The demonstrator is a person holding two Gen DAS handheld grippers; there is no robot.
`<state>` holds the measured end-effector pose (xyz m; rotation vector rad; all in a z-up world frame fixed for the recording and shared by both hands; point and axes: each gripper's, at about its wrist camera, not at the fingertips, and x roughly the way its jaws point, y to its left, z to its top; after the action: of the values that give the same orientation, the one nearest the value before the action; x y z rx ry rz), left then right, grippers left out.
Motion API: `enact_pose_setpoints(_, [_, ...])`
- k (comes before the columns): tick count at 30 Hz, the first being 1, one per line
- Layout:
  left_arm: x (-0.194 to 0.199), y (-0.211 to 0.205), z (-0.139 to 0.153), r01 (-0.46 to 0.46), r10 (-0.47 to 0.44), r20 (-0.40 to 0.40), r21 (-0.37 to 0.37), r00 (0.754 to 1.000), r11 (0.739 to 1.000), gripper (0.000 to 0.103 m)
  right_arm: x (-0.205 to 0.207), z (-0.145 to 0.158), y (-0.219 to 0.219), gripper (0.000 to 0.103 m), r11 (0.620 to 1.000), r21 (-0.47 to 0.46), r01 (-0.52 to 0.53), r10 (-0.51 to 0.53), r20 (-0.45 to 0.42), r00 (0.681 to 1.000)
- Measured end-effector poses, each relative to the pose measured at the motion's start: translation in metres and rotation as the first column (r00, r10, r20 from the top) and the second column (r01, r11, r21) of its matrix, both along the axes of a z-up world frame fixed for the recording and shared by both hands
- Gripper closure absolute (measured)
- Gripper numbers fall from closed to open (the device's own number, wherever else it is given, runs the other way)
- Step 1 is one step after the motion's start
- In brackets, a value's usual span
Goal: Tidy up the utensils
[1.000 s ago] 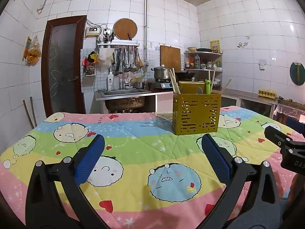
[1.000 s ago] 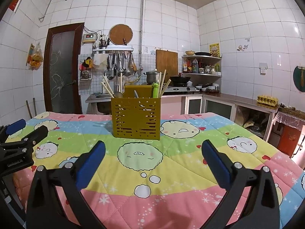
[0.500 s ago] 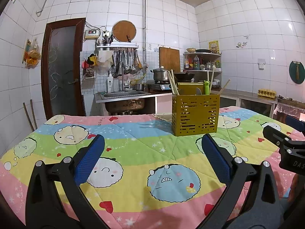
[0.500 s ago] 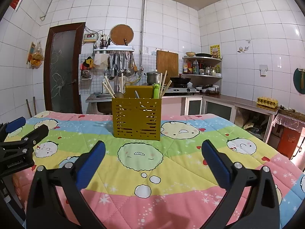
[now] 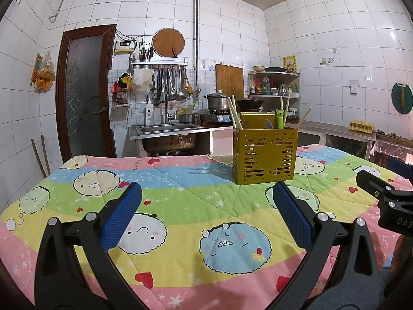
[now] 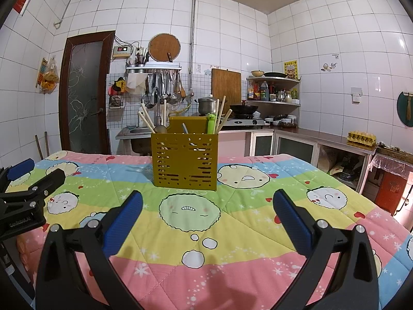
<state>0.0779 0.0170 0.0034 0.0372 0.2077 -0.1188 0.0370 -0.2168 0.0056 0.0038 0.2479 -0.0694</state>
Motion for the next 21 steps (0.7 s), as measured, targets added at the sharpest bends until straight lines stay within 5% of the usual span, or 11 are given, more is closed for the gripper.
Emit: enact_pose_setpoints(21, [0.0001, 0.001, 0.0022, 0.001, -0.001, 0.001, -0.001, 1.0, 1.0, 0.005, 0.0002, 0.0001, -0.0007, 0.004, 1.0, 0.001, 0.0, 0.0, 0.0, 1.0])
